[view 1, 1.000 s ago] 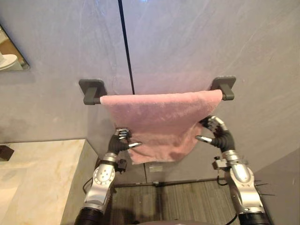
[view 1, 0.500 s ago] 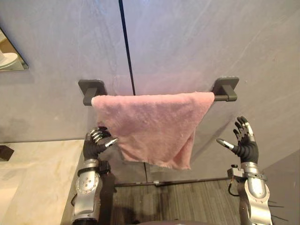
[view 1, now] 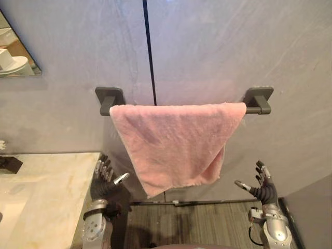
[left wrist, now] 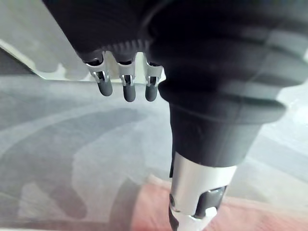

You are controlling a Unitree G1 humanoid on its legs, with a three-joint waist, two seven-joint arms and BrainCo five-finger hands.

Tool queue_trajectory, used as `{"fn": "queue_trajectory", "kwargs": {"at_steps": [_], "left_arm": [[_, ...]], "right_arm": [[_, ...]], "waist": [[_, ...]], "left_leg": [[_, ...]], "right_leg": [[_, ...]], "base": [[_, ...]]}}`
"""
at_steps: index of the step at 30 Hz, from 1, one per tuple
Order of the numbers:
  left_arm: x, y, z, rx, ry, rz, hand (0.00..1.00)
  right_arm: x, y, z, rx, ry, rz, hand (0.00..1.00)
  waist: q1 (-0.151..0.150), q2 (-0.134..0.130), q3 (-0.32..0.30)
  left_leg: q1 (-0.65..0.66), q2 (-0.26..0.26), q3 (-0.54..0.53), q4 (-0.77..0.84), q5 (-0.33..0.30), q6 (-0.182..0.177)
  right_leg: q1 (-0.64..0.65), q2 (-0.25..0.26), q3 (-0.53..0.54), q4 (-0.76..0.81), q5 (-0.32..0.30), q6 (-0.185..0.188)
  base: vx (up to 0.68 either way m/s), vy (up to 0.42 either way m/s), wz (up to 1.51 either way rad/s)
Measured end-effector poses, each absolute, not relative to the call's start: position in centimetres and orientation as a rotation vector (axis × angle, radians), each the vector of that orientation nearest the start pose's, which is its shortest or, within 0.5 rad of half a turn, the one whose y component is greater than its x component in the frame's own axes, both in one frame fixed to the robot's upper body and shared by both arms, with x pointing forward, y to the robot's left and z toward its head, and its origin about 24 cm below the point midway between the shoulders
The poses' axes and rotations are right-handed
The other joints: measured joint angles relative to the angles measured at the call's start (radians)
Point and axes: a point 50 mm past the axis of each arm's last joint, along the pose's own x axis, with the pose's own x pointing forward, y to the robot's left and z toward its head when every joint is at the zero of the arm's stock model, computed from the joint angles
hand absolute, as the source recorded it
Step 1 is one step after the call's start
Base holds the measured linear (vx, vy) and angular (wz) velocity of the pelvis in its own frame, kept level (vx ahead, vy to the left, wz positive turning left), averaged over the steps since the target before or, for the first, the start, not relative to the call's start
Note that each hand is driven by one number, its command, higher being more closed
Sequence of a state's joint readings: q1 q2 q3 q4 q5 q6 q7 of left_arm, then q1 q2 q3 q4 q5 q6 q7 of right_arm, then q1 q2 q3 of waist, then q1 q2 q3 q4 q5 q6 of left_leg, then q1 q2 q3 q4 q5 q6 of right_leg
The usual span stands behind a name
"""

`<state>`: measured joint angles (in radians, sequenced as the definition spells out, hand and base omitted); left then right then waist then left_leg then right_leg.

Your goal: Organize washtable

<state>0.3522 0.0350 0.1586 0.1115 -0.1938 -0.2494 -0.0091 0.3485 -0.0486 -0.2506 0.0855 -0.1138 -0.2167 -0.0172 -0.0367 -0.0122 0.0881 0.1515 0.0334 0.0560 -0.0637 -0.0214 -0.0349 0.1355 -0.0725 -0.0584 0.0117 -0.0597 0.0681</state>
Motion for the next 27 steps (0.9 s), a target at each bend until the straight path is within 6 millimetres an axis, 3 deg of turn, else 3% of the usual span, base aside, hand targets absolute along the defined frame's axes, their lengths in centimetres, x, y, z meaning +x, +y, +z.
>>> {"fn": "queue_trajectory", "kwargs": {"at_steps": [7, 13, 21, 24, 27], "left_arm": [[12.4, 21.5, -8.6, -0.063, 0.492, 0.272, 0.00], [9.2, 21.0, -11.9, 0.030, 0.717, 0.231, 0.00], [7.4, 21.5, -13.0, 0.094, 0.813, 0.233, 0.00], [7.5, 21.5, -13.0, 0.096, 0.810, 0.232, 0.00], [8.9, 21.5, -12.6, 0.100, 0.767, 0.233, 0.00]], "right_arm": [[13.8, -21.4, -7.2, -0.222, 0.458, -0.195, 0.00], [11.3, -21.7, -10.1, -0.255, 0.634, -0.157, 0.00], [9.1, -22.6, -12.0, -0.298, 0.776, -0.137, 0.00], [9.3, -22.8, -11.9, -0.308, 0.772, -0.134, 0.00], [11.1, -22.5, -11.4, -0.311, 0.719, -0.125, 0.00]], "waist": [[0.003, -0.006, -0.008], [0.009, -0.004, -0.010], [0.023, 0.005, -0.016], [0.026, 0.000, -0.012], [0.028, 0.001, 0.002]], "left_leg": [[0.000, 0.001, 0.002, 0.010, 0.000, -0.001], [0.001, 0.002, 0.002, 0.009, 0.000, -0.001], [0.001, 0.001, 0.004, 0.009, 0.000, -0.001], [-0.014, 0.002, 0.024, 0.014, 0.000, -0.001], [-0.118, 0.010, 0.049, 0.120, -0.035, 0.003]], "right_leg": [[-0.002, -0.001, -0.012, 0.017, -0.007, -0.004], [-0.004, 0.000, -0.015, 0.021, -0.009, -0.005], [-0.004, 0.000, -0.004, 0.021, -0.008, -0.005], [-0.028, 0.001, 0.008, 0.030, -0.008, -0.005], [-0.124, 0.001, 0.037, 0.093, -0.008, -0.005]], "base": [[-0.05, -0.022, 0.03], [-0.06, -0.020, 0.02], [-0.01, -0.010, -0.03], [-0.03, -0.008, -0.13], [-0.05, -0.004, -0.24]]}}
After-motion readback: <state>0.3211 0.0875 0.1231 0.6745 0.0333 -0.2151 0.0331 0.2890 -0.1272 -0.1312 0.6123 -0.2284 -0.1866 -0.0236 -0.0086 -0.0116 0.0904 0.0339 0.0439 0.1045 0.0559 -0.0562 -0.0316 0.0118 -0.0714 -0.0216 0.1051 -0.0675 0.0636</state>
